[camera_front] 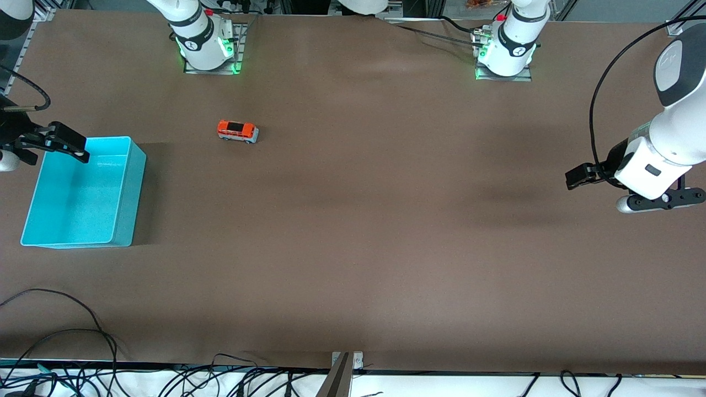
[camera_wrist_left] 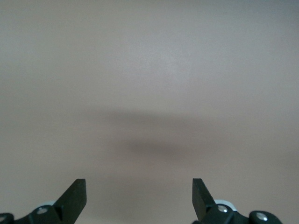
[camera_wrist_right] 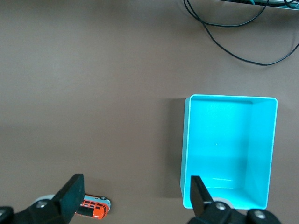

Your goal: Wind up bus and store in blue box

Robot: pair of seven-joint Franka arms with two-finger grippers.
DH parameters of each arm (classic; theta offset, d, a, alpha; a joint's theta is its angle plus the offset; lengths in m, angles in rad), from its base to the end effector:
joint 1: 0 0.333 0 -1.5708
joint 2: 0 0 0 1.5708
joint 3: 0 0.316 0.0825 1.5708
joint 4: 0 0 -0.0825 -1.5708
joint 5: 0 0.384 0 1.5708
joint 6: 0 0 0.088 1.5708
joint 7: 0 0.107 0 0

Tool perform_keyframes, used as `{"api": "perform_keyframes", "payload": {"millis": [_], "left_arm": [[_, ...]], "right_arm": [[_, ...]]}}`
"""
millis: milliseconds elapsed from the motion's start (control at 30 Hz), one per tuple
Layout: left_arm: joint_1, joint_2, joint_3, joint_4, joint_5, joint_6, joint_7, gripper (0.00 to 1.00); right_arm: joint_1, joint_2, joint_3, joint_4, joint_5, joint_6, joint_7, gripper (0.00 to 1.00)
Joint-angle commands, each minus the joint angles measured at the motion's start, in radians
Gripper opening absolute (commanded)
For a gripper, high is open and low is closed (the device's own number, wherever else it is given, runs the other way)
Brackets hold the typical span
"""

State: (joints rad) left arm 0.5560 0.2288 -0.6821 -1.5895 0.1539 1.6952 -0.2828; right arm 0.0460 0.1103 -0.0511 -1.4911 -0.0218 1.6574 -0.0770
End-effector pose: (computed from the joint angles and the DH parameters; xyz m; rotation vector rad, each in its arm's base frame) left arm 0.6111 -0.0276 0.5187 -3.1099 -0.2177 0.1059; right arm 0.5969 -0.0035 0.6069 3.1087 0.1145 0.0855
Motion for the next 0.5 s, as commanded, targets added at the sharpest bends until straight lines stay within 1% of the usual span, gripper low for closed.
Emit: {"api": "perform_keyframes", "payload": {"millis": [0, 467], "left_arm": [[0.016, -0.039, 0.004, 0.006, -0.062, -0.029, 0.037, 1.00], [0.035, -0.069, 0.003, 0.009, -0.066, -0.034, 0.022, 1.00]], "right_arm": [[0.002, -0.006, -0.001, 0.009, -0.007, -0.011, 0.005, 1.00], [0.002, -0.004, -0.001, 0.008, -0.007, -0.013, 0.006, 1.00]]}}
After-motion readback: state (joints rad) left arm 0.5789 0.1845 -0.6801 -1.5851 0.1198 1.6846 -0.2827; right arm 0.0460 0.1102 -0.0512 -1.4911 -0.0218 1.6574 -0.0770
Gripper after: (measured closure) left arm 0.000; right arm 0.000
